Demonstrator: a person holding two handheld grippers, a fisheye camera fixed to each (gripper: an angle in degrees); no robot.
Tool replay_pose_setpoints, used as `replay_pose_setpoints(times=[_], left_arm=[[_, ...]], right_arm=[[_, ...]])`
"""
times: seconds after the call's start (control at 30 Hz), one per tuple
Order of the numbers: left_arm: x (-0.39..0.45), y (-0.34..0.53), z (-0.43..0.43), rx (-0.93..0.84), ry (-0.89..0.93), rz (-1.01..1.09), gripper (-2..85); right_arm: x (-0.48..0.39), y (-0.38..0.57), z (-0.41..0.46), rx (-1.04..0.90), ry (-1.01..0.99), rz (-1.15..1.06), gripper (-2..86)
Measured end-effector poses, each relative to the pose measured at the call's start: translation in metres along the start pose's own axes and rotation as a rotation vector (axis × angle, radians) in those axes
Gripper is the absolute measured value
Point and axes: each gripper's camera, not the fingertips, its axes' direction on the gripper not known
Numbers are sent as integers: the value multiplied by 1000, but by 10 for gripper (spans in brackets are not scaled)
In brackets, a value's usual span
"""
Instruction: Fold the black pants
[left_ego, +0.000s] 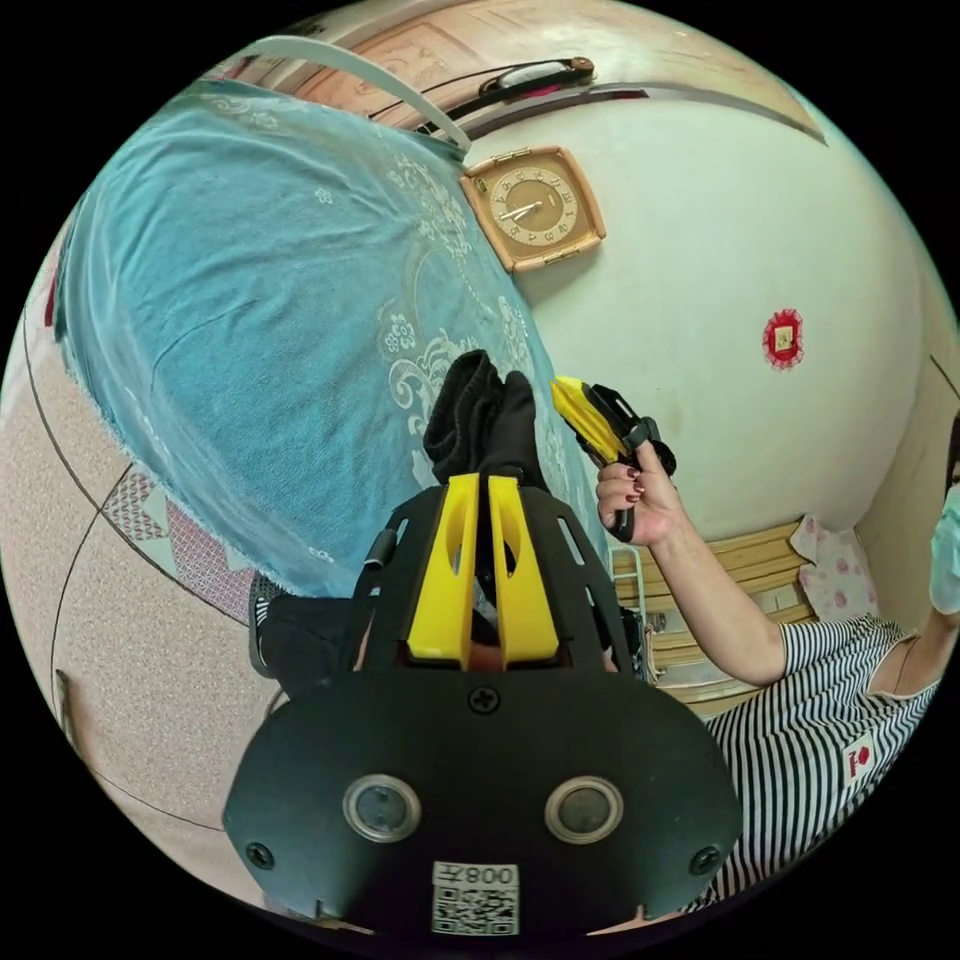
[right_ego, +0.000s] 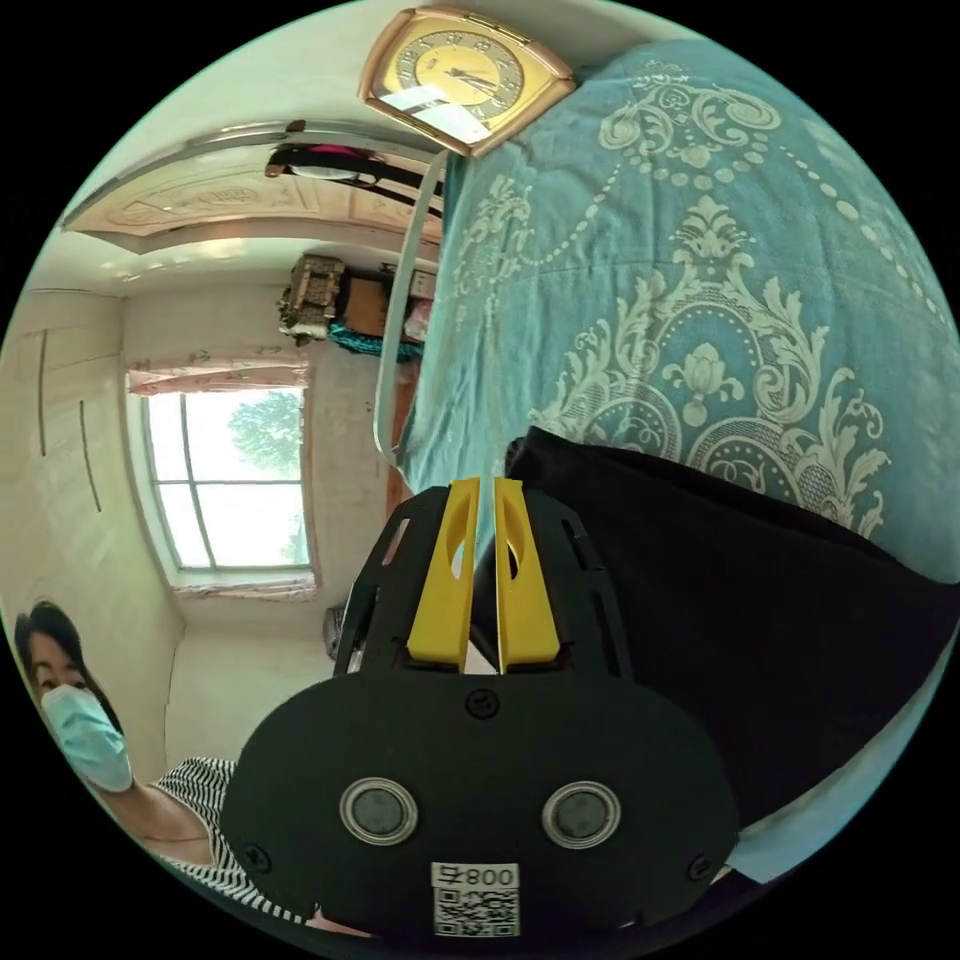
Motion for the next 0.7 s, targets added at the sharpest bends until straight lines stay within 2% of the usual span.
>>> replay_pose_setpoints(times=[0.13, 0.2, 0.27, 0.37, 0.43, 0.57, 0.7], left_arm=[[38, 3, -5, 68, 3, 124, 3], [54, 2, 7, 26, -28, 190, 2], [67, 0, 27, -44, -137, 243, 2], [68, 4, 51, -129, -346, 233, 1], [69, 8, 59, -152, -402, 237, 1], [78, 16, 69, -162, -446, 270, 1], [87, 21, 79, -174, -475, 294, 1]], right_arm=[[9, 11, 0, -31, 54, -69, 6], [15, 17, 4, -44, 103, -96, 4], [26, 20, 16, -66, 154, -92, 2], [32, 21, 38, -99, 238, -120, 1], [34, 21, 55, -136, 315, -143, 1], [34, 27, 93, -209, 492, -243, 1], [33, 39, 106, -212, 562, -342, 2]])
